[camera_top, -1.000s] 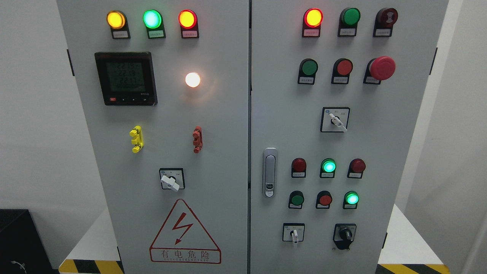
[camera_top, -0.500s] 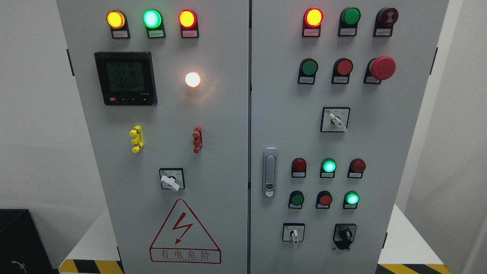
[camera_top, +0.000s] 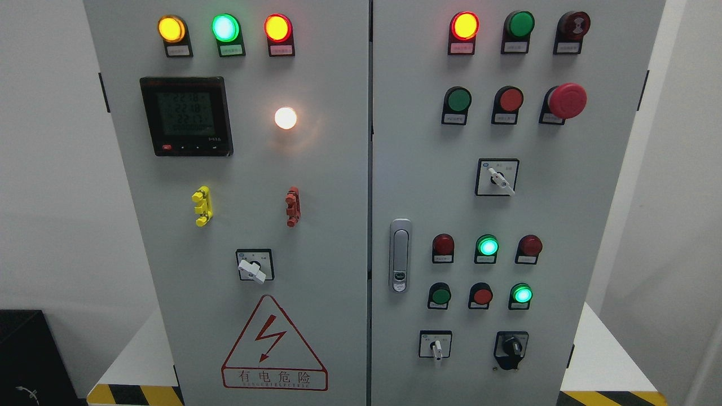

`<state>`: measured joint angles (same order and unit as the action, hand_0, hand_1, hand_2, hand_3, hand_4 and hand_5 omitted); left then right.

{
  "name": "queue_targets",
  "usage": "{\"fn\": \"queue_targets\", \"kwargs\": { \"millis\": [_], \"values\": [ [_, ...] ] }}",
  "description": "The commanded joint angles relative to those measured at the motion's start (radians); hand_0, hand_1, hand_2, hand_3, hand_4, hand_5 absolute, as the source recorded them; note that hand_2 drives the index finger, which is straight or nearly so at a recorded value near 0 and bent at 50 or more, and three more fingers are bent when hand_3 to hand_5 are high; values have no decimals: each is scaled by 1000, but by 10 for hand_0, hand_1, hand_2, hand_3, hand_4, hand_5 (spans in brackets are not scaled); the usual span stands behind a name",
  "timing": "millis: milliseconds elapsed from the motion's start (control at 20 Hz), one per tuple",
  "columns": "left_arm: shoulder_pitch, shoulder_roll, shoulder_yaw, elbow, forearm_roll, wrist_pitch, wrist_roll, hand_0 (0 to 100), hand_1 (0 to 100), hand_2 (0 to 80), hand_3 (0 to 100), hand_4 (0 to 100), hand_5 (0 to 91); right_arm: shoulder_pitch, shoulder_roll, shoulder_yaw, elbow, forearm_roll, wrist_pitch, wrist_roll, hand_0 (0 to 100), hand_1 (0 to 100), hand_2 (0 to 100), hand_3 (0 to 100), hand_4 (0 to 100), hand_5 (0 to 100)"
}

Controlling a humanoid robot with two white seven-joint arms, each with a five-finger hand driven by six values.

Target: Flip black knob to close circuit

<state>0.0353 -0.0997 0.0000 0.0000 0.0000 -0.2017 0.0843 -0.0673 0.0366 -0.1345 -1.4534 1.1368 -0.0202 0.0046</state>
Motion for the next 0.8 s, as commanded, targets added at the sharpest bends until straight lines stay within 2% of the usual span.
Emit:
{"fn": "queue_targets", "kwargs": {
  "millis": [0, 150, 350, 750],
  "values": [
    [0, 0, -20, 21, -21, 1, 0, 0, 0, 0, 0, 0, 0, -54, 9, -10, -50, 24, 20, 8, 0, 0, 798, 928, 719, 729],
    [0, 0, -21, 21, -20, 1, 0, 0, 0, 0, 0, 0, 0, -66, 3, -8, -62, 27, 26, 11, 0, 0, 796, 927, 719, 729],
    [0, 0, -20, 21, -21, -1, 0, 0, 0, 0, 0, 0, 0, -68, -30, -8, -102, 44, 60, 48, 0, 0, 795, 926, 719, 728],
    [0, 0, -20, 21, -21, -1, 0, 0, 0, 0, 0, 0, 0, -65, -31, -7, -180, 69, 97, 98, 0, 0, 792, 925, 719, 727]
  ]
}}
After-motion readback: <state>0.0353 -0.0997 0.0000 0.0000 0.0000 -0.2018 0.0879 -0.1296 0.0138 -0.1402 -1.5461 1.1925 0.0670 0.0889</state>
